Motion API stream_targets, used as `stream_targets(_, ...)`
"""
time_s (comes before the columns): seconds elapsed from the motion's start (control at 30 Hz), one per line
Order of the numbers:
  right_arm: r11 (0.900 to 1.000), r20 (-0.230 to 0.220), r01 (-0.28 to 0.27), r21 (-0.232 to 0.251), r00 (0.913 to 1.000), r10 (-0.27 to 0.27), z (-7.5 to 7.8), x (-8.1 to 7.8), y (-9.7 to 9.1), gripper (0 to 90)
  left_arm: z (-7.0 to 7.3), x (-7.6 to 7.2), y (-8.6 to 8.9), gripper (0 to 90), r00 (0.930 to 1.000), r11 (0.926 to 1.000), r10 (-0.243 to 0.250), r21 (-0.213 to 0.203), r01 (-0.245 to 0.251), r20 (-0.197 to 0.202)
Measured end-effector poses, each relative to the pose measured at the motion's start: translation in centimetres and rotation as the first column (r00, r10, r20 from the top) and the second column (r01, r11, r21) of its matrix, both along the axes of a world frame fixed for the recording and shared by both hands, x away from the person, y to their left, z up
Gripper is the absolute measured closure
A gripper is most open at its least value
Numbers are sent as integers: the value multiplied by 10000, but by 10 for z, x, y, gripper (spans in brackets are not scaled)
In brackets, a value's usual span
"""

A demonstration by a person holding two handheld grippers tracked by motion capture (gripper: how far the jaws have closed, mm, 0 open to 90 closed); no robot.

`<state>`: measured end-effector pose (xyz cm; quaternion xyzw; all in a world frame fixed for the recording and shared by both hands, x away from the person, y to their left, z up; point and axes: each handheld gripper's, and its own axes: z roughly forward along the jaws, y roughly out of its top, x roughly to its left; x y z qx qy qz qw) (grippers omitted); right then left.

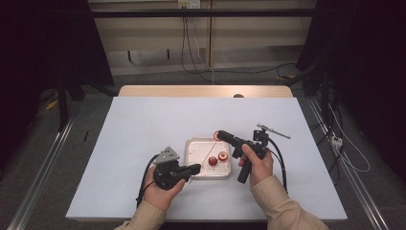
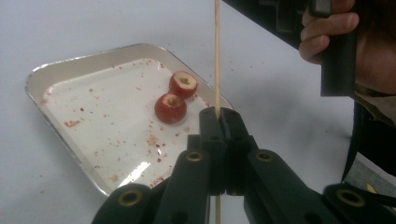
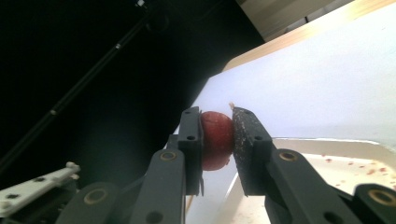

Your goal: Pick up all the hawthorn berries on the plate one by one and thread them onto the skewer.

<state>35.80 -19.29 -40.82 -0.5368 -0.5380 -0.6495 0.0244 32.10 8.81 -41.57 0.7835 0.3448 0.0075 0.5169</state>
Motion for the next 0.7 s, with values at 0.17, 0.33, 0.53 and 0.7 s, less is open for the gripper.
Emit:
stream_targets(0.17, 10000, -71, -63, 10, 10000, 63, -3, -2, 5, 742, 1, 0, 1, 896, 9996, 9995, 256, -159, -254, 74)
stream_targets(0.33, 10000, -8, -93, -22, 10000, 93, -7, -4, 11, 741, -1, 0, 2, 897, 9989, 9987, 465, -205, -463, 100)
stream_targets(0.53, 9997, -122, -229, -34, 9997, 228, -11, -7, 17, 740, 1, -1, 4, 897, 9963, 9955, 815, -513, -801, 263)
stream_targets(0.7, 9982, -243, -558, -224, 9982, 553, -13, -9, 23, 740, -1, 0, 3, 896, 9964, 9947, 823, -630, -810, 182)
